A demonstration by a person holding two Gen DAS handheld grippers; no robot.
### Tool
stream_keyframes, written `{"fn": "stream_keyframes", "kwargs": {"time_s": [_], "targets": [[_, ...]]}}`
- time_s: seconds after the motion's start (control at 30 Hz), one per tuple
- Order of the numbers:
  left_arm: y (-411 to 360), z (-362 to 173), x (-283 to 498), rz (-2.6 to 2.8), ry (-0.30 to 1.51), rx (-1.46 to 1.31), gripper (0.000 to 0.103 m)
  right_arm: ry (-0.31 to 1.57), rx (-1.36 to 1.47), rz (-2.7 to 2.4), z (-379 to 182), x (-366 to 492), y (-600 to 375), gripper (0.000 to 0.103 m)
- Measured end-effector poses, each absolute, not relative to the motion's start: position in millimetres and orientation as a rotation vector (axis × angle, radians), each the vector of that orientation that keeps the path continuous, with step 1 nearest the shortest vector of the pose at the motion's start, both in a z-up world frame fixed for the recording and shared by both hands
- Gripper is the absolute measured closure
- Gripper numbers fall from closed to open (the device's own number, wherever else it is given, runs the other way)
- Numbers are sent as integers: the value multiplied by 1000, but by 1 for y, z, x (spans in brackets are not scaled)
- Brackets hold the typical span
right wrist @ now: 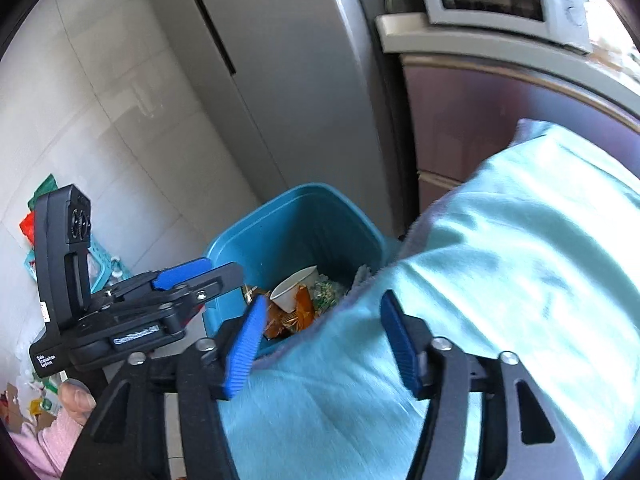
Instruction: Collect trash
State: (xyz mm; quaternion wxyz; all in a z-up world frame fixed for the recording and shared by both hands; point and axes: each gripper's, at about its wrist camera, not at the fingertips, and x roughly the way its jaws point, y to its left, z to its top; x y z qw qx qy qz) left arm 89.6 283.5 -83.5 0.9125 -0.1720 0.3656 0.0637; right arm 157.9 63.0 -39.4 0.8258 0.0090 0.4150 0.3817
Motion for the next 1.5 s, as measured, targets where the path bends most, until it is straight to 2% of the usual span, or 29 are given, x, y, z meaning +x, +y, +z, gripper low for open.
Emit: {"fn": "stream_keyframes", "kwargs": {"time_s": [0.1, 0.2, 0.33, 0.37, 0.97, 1.5], "targets": [[273, -71, 79, 122, 702, -331, 16, 832, 45, 781, -30, 148, 39, 31], [258, -60, 67, 115, 657, -297, 6, 769, 60, 734, -23, 136, 11, 25], [240, -48, 49, 120, 597, -286, 6, 678, 83, 657, -14, 116, -29, 8], [235, -46, 46, 121, 587, -288, 6, 652, 85, 630, -13, 109, -39, 7], [92, -3, 9, 83, 345, -34, 6, 382, 120, 273, -3, 20, -150, 7], [29, 6, -13, -11, 248, 19, 6, 264, 136, 135, -1, -26, -191, 7]]}}
